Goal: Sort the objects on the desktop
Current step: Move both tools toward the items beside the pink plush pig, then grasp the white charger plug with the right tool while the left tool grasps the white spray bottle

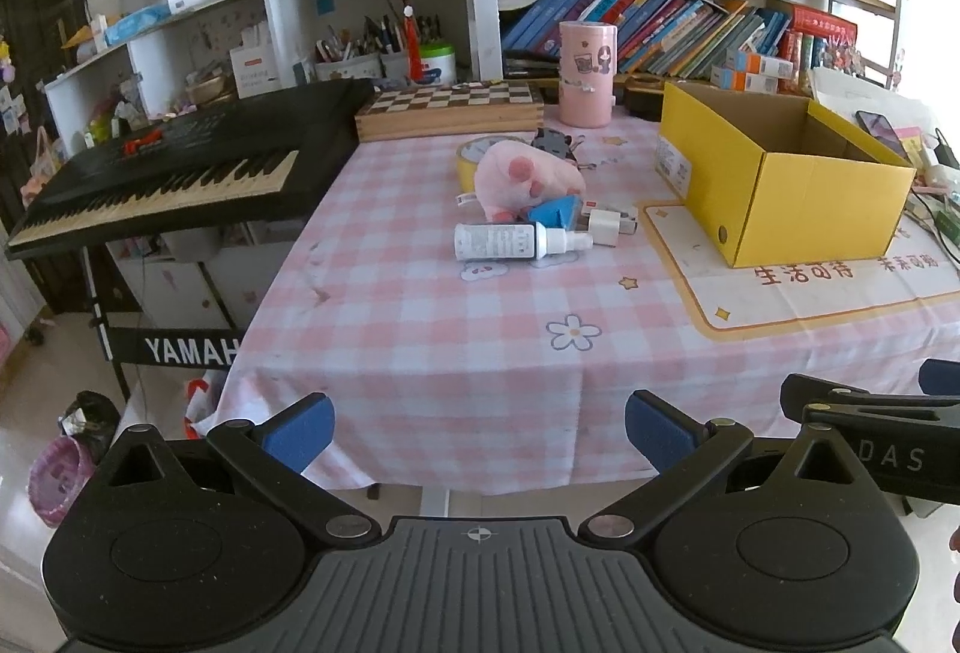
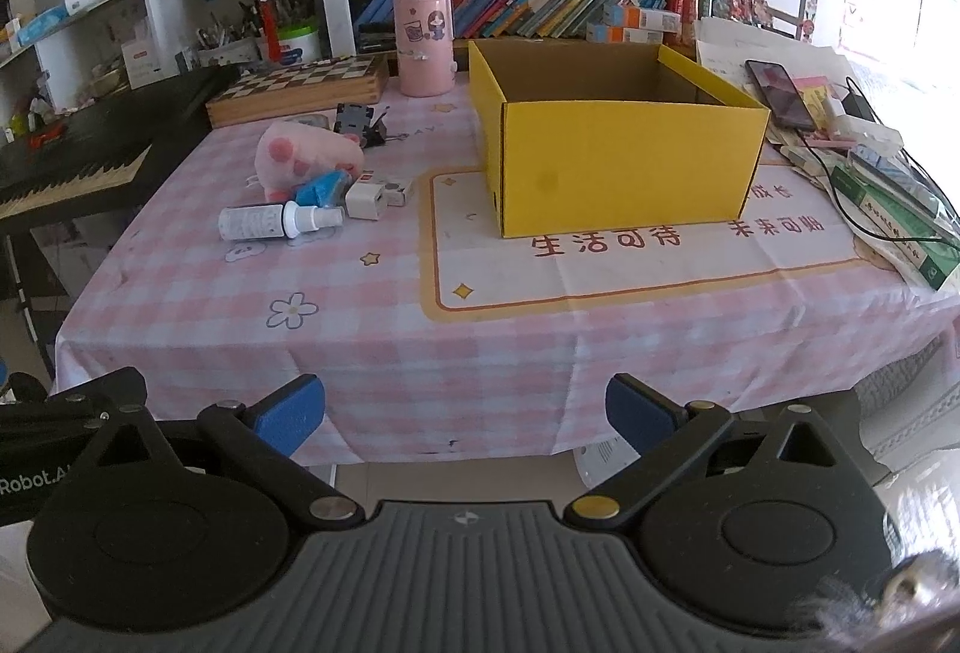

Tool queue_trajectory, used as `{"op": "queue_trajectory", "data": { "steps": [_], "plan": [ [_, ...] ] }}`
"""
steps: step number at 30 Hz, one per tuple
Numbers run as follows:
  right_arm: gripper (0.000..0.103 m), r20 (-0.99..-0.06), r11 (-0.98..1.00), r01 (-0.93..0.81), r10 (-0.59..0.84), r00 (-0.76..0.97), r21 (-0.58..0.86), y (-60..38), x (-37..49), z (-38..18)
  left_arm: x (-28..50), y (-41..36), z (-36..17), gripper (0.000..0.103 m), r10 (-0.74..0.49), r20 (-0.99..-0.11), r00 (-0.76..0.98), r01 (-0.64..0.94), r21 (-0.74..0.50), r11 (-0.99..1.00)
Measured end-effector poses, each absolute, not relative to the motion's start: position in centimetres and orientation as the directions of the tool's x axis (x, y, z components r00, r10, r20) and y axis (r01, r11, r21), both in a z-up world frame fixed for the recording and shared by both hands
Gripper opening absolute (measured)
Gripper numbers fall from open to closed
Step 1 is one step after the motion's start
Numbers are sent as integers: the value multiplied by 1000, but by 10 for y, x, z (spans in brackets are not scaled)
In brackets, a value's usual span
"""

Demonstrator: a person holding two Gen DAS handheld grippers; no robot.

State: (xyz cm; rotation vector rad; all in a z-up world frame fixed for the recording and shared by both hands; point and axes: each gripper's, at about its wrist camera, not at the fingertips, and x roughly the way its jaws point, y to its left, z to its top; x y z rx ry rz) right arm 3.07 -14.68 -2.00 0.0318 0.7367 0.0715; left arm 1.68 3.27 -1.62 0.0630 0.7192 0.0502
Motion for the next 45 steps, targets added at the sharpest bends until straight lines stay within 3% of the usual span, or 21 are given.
{"op": "queue_trajectory", "data": {
  "steps": [13, 25, 31, 39, 45],
  "plan": [
    [100, -676, 995, -85, 95, 731, 49, -135, 39, -19, 23, 46, -17, 102, 63, -660, 748, -47, 43, 998],
    [93, -672, 981, -190, 162, 723, 32, -123, 93, -21, 63, 47, -22, 102, 129, -669, 732, -122, 57, 991],
    [81, -639, 953, -303, 245, 729, 20, -114, 133, -15, 95, 51, -23, 102, 161, -666, 728, -181, 39, 983],
    [53, -621, 893, -450, 365, 694, 22, -98, 189, -16, 139, 58, -31, 102, 243, -699, 673, -292, 51, 955],
    [43, -660, 881, -474, 360, 659, 8, -90, 228, -32, 157, 69, -33, 102, 255, -740, 622, -389, -9, 921]
  ]
}}
